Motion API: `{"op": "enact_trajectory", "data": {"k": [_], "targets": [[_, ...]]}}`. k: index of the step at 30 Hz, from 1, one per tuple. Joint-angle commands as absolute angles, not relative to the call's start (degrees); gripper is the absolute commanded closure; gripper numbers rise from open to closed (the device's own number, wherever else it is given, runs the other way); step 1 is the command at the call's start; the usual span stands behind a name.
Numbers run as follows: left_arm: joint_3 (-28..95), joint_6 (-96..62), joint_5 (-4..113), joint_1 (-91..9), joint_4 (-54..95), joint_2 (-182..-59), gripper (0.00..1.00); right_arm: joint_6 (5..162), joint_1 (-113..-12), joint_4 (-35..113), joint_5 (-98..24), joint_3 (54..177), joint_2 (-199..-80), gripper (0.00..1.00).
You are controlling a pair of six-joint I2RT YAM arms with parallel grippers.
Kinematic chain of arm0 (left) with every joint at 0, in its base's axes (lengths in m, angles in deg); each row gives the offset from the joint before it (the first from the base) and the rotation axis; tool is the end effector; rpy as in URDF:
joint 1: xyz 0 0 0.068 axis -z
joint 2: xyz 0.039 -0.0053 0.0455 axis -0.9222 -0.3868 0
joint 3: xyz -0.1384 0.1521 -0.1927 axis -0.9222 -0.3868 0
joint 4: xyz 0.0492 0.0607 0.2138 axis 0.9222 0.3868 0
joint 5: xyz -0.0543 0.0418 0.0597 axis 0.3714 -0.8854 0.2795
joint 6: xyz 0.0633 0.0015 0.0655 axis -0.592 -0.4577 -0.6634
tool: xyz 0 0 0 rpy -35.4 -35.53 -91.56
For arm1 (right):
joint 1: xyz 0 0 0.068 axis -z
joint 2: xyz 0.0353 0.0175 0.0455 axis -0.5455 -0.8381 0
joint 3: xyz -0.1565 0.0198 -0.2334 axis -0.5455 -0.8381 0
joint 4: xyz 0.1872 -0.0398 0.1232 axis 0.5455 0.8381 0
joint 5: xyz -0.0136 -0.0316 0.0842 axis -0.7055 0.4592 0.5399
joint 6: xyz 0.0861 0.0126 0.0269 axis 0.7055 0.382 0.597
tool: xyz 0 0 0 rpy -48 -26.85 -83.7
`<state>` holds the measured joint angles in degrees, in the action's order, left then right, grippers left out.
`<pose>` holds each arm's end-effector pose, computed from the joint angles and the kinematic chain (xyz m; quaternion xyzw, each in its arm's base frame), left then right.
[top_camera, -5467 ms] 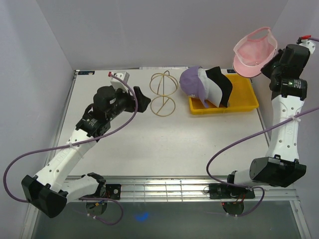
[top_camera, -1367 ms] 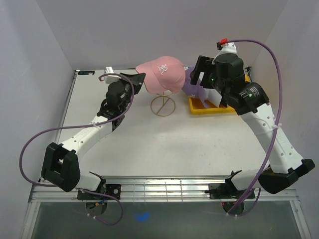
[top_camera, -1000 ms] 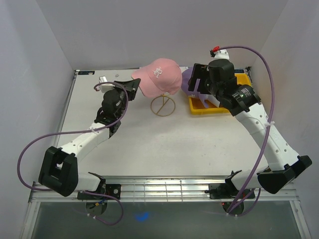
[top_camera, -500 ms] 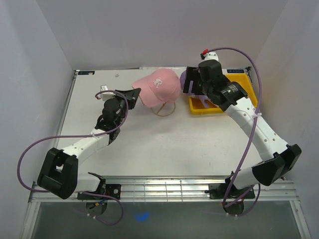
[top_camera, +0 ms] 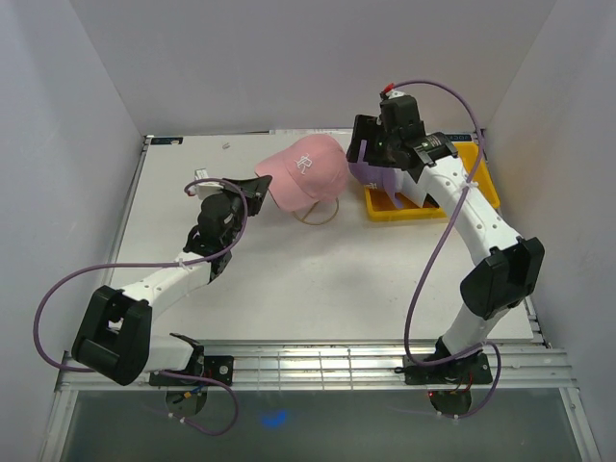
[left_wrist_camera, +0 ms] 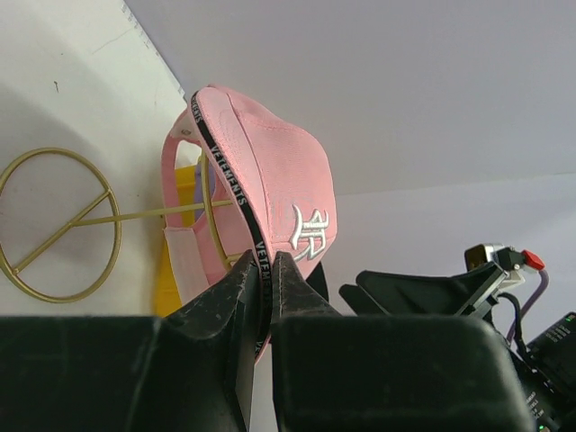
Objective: Stack the hats
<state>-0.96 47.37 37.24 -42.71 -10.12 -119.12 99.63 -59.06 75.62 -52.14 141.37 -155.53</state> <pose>0.2816 -0.1144 0.2913 -0.3666 0.6306 -0.4889 0.4784 0.3521 0.1602 0.3774 0.0083 0.8753 0.1486 0.4602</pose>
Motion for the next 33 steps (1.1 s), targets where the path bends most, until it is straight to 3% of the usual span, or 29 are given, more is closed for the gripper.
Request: {"op": "enact_trajectory", "data": {"k": [1,15,29,33], "targets": [[-1.5,47.6,38.8,-42.9,-11.0,-117.3,0.97,100.7,-58.6,73.6,-48.1,145.7,-157.4,0.16],[-2.6,47.5,39.2,-42.9,-6.4,-117.0,0.83,103.2,-57.1,73.1,-42.8,151.6,-165.9,0.21],[-3.5,46.7,41.9,-42.9,-2.7,-116.6,0.82,105.1,-56.6,73.2,-40.9,157.2,-170.7,0.3],[-3.8,46.3,42.6,-42.9,-2.0,-116.5,0.8,106.1,-56.6,72.4,-39.5,157.7,-171.7,0.38]]}}
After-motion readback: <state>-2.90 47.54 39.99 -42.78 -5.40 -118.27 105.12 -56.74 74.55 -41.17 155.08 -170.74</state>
